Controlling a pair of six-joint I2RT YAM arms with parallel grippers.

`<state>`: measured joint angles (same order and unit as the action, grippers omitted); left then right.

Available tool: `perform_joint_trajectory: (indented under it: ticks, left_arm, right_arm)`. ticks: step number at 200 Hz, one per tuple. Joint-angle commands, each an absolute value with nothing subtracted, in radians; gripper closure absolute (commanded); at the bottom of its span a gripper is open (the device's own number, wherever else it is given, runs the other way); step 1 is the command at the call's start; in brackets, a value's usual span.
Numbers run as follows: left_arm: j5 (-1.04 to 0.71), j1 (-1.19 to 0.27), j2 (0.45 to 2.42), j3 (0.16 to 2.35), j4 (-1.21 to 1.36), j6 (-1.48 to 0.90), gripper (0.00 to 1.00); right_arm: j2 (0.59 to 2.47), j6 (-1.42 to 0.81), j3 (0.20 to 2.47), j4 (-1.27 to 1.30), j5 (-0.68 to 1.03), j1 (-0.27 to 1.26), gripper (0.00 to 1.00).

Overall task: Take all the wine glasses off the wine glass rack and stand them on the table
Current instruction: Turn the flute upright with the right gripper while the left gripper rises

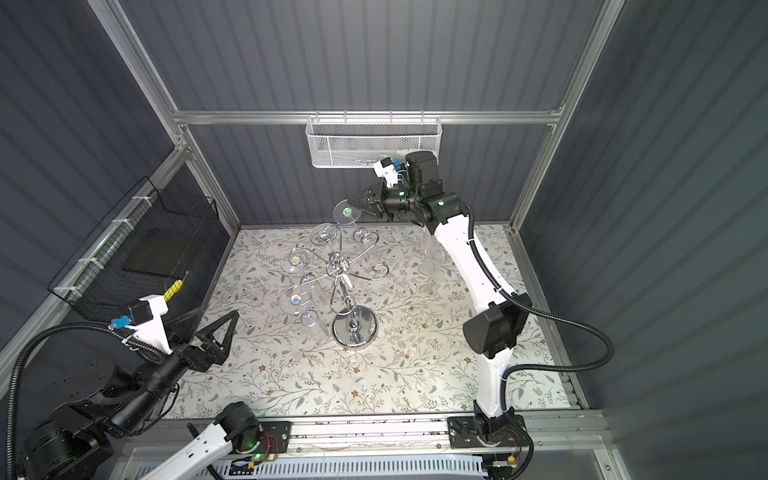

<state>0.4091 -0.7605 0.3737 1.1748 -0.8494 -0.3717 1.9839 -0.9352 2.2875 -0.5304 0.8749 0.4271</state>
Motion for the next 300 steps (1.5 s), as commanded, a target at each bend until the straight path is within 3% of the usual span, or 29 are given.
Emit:
perform_joint_trajectory:
  ticks: [1,67,134,183,257,300]
  left_arm:
    - [0.418,-0.762,0.374,1.205,-0.849,-0.405,0.0]
    - [0.151,-0.762,0.593,1.27,-0.634,-0.59,0.0]
    - [0.001,-0.762,0.737,1.217,-0.227,-0.868,0.01]
    - [-0.078,-0.762,0.822,1.185,-0.002,-1.076,0.01]
    - [-0.223,-0.762,0.954,1.147,0.176,-1.244,0.02]
    - [-0.286,-0.762,1.001,1.131,0.283,-1.29,0.09]
  right_arm:
    - [1.937,-0.88,2.32,-0.482,0.819,0.404,1.0]
    - [1.734,-0.646,2.19,-0.339,0.723,0.399,1.0]
    - [1.338,-0.454,1.615,0.183,0.742,0.411,1.0]
    - [1.169,-0.364,1.366,0.402,0.812,0.438,1.0]
    - [1.137,-0.27,1.191,0.765,0.99,0.505,1.0]
    - [1.162,-0.201,1.181,0.77,1.027,0.567,1.0]
